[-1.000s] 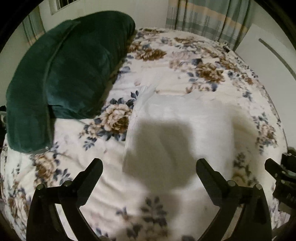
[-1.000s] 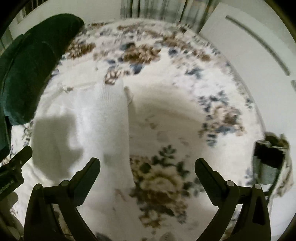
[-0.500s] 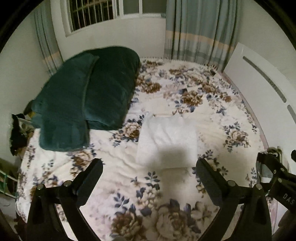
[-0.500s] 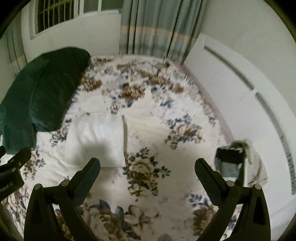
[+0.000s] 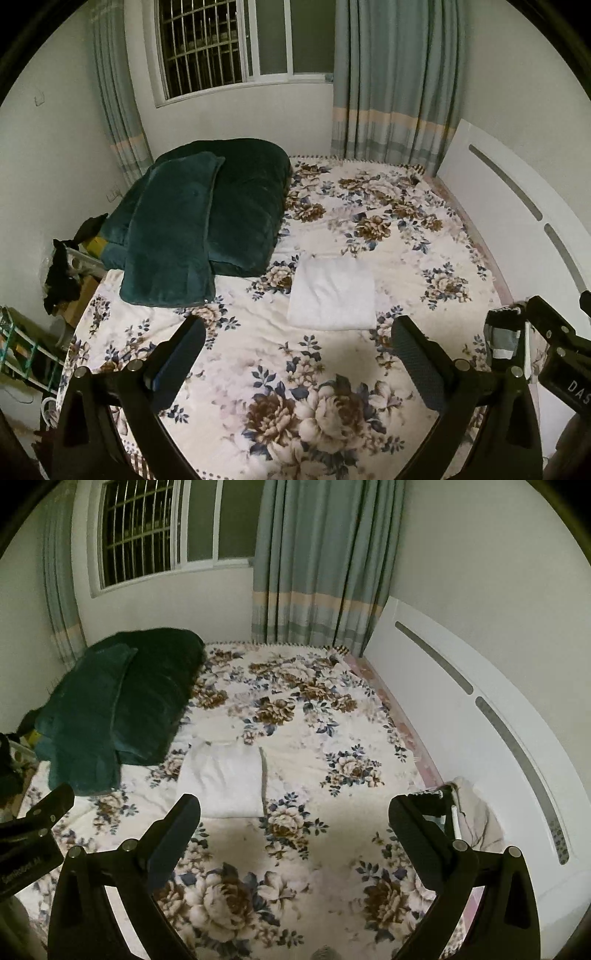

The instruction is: Fold small clothes

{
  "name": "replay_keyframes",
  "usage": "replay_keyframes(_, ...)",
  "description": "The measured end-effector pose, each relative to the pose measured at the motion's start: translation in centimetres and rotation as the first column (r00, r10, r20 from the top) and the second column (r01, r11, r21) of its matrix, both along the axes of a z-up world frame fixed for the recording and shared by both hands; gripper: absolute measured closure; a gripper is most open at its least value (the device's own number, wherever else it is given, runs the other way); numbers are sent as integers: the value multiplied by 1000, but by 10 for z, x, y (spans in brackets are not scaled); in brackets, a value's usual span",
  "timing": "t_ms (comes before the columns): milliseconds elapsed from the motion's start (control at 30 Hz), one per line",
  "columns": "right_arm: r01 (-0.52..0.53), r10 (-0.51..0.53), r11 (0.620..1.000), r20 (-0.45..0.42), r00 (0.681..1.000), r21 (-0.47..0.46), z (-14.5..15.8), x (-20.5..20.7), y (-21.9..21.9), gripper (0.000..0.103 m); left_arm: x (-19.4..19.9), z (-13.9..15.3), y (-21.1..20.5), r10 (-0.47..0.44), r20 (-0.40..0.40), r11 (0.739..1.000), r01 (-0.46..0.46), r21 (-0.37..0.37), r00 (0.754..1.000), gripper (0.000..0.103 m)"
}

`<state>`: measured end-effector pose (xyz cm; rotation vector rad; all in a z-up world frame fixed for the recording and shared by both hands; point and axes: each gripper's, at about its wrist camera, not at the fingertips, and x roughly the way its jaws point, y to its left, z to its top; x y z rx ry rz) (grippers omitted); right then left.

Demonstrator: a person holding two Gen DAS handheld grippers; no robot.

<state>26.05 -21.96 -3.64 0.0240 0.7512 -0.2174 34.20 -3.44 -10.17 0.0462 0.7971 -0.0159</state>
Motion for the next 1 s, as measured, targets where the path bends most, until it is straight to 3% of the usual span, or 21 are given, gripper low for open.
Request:
replay_keyframes(300, -7, 7, 1000, 50, 999, 16, 42, -57, -2, 0, -38, 24, 2, 9, 25, 1000, -9, -1, 1000, 0)
replay_keyframes(1000, -33, 32, 999, 89, 996, 5, 65, -83, -5, 0, -68, 46, 3, 36, 88, 999, -36, -1, 995, 0)
